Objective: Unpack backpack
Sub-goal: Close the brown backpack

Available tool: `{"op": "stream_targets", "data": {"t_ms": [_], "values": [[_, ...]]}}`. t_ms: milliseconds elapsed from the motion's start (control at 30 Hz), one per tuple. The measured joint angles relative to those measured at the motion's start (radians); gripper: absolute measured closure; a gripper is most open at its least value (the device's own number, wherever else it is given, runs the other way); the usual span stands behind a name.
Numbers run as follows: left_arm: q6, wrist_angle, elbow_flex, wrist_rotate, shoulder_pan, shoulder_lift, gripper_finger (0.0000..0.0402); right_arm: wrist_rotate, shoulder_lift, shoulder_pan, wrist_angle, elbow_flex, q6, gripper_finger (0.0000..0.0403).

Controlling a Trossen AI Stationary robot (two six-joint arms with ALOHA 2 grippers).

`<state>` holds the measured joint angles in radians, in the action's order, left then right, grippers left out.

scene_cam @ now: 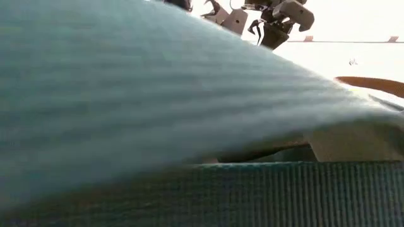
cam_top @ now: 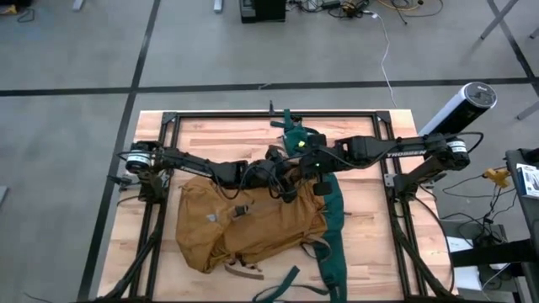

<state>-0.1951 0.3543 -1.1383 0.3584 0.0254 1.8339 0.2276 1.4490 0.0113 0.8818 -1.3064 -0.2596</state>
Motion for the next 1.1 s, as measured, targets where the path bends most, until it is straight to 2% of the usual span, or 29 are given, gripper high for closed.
{"op": "stream_targets", "data": {"t_ms": [300,433,533,633,700,800,933,1100], "values": [[0.081,0.009,-0.033,0.002,0.0,0.016,0.0245,-0.003,-0.001,0.0,0.001,0.0,-0.011,0.0403],[0.076,0.009,-0.055,-0.022,-0.007,0.062,0.0253,-0.004,-0.001,0.0,0.004,0.0,0.007,0.0403],[0.051,-0.004,-0.098,-0.044,-0.008,0.089,0.0296,-0.004,-0.001,0.0,0.01,0.001,0.038,0.0403],[0.049,-0.048,-0.133,-0.054,-0.008,0.095,0.0373,-0.05,-0.002,0.0,0.036,0.001,0.051,0.0402],[0.059,-0.079,-0.152,-0.059,-0.007,0.094,0.0389,-0.087,-0.004,0.0,0.046,0.0,0.063,0.0397],[0.075,-0.144,-0.178,-0.055,-0.008,0.087,0.0397,-0.104,-0.024,0.0,0.098,0.0,0.089,0.0374],[0.069,-0.219,-0.192,-0.042,-0.013,0.079,0.0399,-0.102,-0.091,0.0,0.173,0.001,0.17,0.0324],[0.059,-0.223,-0.191,-0.025,-0.017,0.079,0.04,-0.099,-0.207,0.001,0.183,0.028,0.302,0.0256]]}}
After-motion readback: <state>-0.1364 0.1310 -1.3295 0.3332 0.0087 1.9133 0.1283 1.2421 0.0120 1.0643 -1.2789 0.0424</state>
